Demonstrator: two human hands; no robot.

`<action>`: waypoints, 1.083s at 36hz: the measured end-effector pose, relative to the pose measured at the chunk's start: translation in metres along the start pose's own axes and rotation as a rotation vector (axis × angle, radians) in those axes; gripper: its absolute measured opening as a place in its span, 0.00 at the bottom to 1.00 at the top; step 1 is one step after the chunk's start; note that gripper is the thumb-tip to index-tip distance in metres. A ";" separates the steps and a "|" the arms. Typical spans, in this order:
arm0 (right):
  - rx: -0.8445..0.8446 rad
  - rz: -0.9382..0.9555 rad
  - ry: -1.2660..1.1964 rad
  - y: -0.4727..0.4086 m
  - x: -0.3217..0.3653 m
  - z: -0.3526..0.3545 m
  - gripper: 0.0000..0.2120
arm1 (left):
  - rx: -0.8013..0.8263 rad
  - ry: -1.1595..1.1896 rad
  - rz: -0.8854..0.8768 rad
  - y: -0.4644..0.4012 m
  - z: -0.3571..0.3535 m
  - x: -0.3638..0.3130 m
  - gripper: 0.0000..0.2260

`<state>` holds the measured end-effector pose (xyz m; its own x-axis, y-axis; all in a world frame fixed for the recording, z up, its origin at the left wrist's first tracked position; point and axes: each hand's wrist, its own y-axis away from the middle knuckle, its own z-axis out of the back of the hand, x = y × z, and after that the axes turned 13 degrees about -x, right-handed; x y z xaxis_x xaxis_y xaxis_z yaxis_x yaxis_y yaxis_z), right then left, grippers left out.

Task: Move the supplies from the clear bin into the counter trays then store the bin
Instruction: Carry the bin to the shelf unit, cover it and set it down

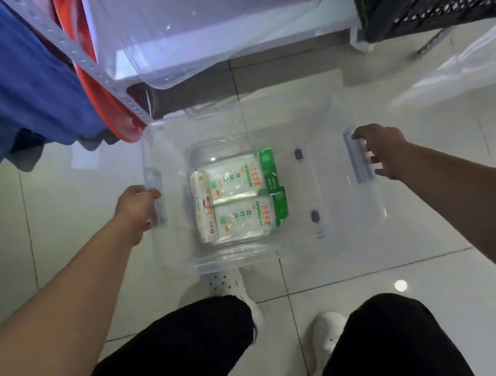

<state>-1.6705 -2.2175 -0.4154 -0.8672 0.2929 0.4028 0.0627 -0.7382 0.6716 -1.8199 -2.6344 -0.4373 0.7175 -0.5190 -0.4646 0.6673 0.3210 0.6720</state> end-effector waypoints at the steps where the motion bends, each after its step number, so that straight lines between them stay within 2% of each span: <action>1: 0.013 0.015 0.004 -0.010 0.001 -0.005 0.16 | -0.002 0.003 -0.031 -0.009 -0.006 -0.003 0.07; 6: 0.043 0.156 0.015 -0.060 0.004 -0.032 0.08 | -0.009 -0.024 -0.163 -0.051 -0.034 -0.011 0.15; 9: 0.001 0.378 0.078 -0.083 0.003 -0.054 0.06 | -0.012 -0.030 -0.194 -0.069 -0.046 -0.003 0.16; 11: -0.085 0.530 0.200 -0.093 -0.004 -0.070 0.15 | -0.006 -0.006 -0.204 -0.076 -0.050 0.000 0.16; 14: -0.268 0.744 0.426 -0.100 -0.033 -0.090 0.40 | -0.007 -0.041 -0.249 -0.082 -0.049 -0.004 0.13; 15: -0.346 0.854 0.507 -0.101 -0.046 -0.096 0.44 | -0.023 -0.076 -0.282 -0.083 -0.049 -0.005 0.13; 17: -0.466 1.020 0.607 -0.106 -0.063 -0.104 0.46 | -0.093 -0.201 -0.385 -0.083 -0.054 -0.006 0.13; 18: -0.475 1.050 0.618 -0.107 -0.065 -0.105 0.45 | -0.143 -0.300 -0.463 -0.079 -0.057 -0.007 0.13; 20: -0.426 1.076 0.617 -0.109 -0.063 -0.104 0.44 | -0.232 -0.547 -0.604 -0.068 -0.063 -0.012 0.19; 22: -0.358 1.101 0.612 -0.109 -0.060 -0.098 0.44 | -0.328 -0.748 -0.718 -0.056 -0.064 -0.021 0.30; 25: -0.300 1.187 0.633 -0.110 -0.061 -0.088 0.46 | -0.504 -0.874 -1.025 -0.044 -0.063 -0.046 0.35; 28: -0.365 1.241 0.766 -0.115 -0.067 -0.086 0.44 | -0.623 -0.850 -1.247 -0.049 -0.070 -0.079 0.34; 33: -0.468 1.274 0.793 -0.120 -0.072 -0.093 0.42 | -0.724 -0.742 -1.120 -0.090 -0.093 -0.113 0.25; 36: -0.461 1.265 0.776 -0.120 -0.073 -0.091 0.41 | -0.800 -0.736 -1.246 -0.102 -0.103 -0.113 0.13; 39: -0.451 1.253 0.755 -0.115 -0.070 -0.090 0.39 | -0.847 -0.721 -1.419 -0.094 -0.103 -0.106 0.09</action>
<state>-1.6611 -2.2081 -0.5769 -0.4224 -0.9047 0.0545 0.8933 -0.4258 -0.1439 -1.9386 -2.5279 -0.5104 -0.4955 -0.8619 0.1080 0.7069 -0.4723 -0.5264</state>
